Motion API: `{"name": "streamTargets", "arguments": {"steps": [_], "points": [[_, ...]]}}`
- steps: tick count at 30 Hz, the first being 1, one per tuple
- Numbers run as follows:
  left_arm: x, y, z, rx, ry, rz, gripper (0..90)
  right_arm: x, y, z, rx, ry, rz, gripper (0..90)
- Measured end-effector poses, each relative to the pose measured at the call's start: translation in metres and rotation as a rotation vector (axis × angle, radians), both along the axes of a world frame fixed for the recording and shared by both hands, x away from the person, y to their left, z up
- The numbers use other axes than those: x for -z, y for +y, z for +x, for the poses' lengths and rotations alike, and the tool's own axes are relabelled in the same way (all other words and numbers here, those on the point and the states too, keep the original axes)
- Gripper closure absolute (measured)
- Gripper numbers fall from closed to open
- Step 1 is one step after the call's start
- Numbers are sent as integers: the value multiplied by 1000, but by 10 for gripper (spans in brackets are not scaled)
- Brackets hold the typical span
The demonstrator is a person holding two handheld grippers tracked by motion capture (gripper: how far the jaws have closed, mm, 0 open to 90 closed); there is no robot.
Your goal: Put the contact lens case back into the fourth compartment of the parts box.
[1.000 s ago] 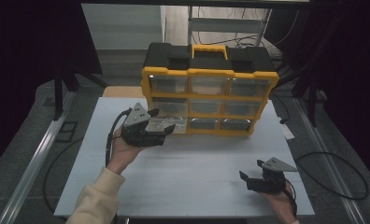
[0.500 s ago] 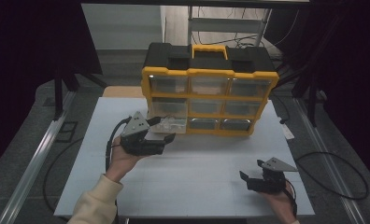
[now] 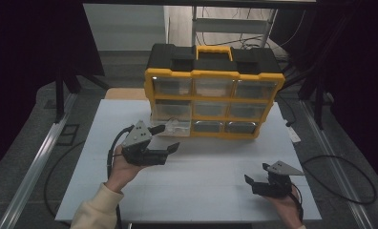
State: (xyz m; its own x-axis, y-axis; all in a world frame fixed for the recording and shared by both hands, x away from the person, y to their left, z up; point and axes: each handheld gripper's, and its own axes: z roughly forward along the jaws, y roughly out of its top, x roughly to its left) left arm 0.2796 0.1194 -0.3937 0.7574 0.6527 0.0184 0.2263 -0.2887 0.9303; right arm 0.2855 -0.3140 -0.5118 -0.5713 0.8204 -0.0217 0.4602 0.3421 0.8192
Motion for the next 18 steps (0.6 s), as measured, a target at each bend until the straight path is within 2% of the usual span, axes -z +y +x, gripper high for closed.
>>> {"name": "streamTargets", "arguments": {"steps": [18], "points": [[11,-6,-3,24,25,1,287,-1,0,0,0,0,1,145]]}}
